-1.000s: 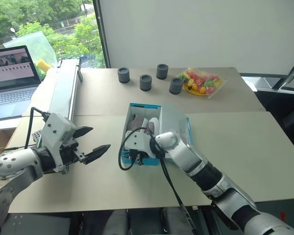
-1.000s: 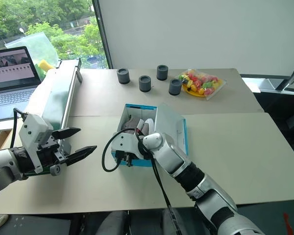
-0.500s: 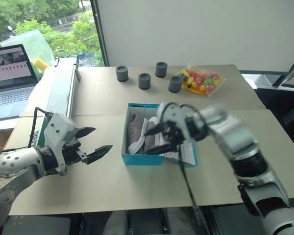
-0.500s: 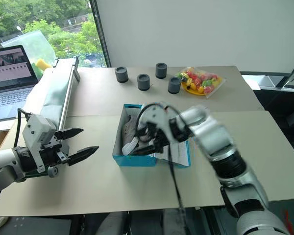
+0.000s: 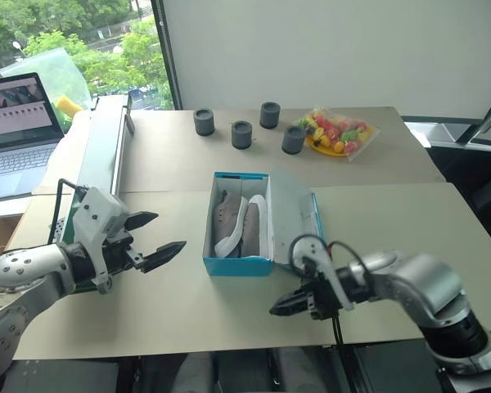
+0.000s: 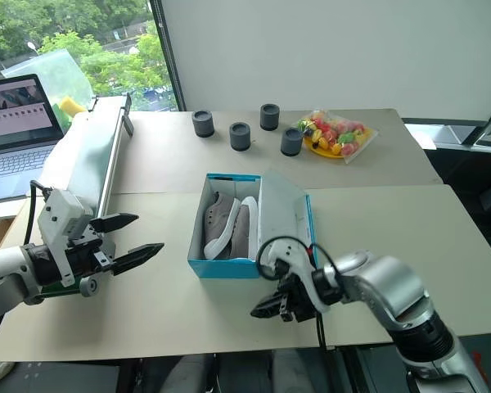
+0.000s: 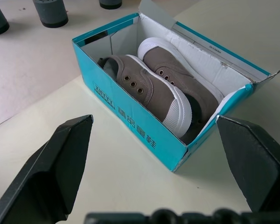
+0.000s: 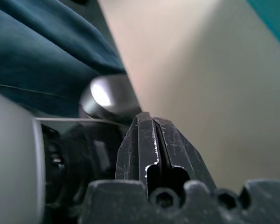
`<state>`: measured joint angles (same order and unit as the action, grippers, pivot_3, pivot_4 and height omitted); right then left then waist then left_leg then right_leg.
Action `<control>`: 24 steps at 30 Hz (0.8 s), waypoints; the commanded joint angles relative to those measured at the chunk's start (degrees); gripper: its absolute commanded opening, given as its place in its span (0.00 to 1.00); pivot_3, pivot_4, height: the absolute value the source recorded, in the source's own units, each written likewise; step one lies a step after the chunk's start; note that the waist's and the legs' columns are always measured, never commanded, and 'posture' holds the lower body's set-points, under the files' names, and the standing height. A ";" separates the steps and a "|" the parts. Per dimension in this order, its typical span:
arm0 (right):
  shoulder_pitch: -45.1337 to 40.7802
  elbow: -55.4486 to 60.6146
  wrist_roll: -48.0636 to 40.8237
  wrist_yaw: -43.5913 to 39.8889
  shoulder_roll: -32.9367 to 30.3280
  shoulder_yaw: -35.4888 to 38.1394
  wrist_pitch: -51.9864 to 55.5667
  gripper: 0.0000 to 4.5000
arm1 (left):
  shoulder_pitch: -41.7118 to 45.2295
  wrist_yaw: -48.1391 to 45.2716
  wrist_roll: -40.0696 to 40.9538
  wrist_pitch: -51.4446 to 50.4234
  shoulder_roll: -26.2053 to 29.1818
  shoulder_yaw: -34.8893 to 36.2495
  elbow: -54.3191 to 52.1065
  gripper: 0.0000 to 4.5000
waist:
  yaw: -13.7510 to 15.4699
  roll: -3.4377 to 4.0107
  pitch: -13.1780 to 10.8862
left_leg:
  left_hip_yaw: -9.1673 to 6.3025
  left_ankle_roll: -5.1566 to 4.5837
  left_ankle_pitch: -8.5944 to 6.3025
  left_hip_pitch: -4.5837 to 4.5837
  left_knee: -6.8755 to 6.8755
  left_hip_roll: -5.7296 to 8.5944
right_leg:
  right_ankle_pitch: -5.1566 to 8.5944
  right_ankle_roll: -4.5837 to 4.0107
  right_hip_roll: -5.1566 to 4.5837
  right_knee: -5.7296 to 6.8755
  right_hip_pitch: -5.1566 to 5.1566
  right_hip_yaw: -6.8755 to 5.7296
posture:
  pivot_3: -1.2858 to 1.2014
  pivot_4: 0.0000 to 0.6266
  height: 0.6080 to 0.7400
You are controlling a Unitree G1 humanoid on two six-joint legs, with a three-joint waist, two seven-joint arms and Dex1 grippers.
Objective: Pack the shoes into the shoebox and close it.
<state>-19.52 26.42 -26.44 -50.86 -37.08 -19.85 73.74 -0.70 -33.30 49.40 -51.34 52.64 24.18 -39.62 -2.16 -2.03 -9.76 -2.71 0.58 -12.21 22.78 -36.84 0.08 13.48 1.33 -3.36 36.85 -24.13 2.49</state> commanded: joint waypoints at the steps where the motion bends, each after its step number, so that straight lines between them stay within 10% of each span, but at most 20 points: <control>1: 1.38 -3.94 8.54 11.73 2.22 -2.42 -5.08 0.02 | 0.36 -0.71 -0.54 0.70 1.27 1.48 -0.34 1.00 | -0.02 0.00 0.00 | 0.00 0.00 0.00 0.00 0.00 0.01 | 0.00 0.00 0.00 0.00 0.00 0.01 | 0.52 0.24 1.00; 14: 7.24 -12.51 19.48 53.18 33.15 25.21 -21.57 0.02 | 2.19 -2.38 -0.48 0.88 2.34 -0.16 0.92 1.00 | 0.21 -0.10 0.07 | 0.10 0.04 0.11 -0.43 -0.05 -0.17 | 0.09 0.26 0.15 0.02 0.33 0.13 | 0.52 0.24 1.00; 24: 6.25 -15.20 1.20 56.66 50.25 39.65 -36.80 0.02 | 5.77 -4.75 -1.18 1.00 3.38 -2.89 3.19 1.00 | -0.52 0.03 0.00 | 0.07 0.06 -0.02 0.08 0.09 -0.11 | -0.07 -0.04 0.08 0.02 -0.17 0.15 | 0.52 0.24 1.00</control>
<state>-10.49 10.10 -18.91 6.19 4.40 16.73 40.67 4.27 -37.53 49.05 -51.30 55.22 21.16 -36.07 -2.69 -2.00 -9.76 -2.65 0.64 -12.23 22.85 -36.75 -0.04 13.42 1.29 -3.28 36.87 -24.29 2.62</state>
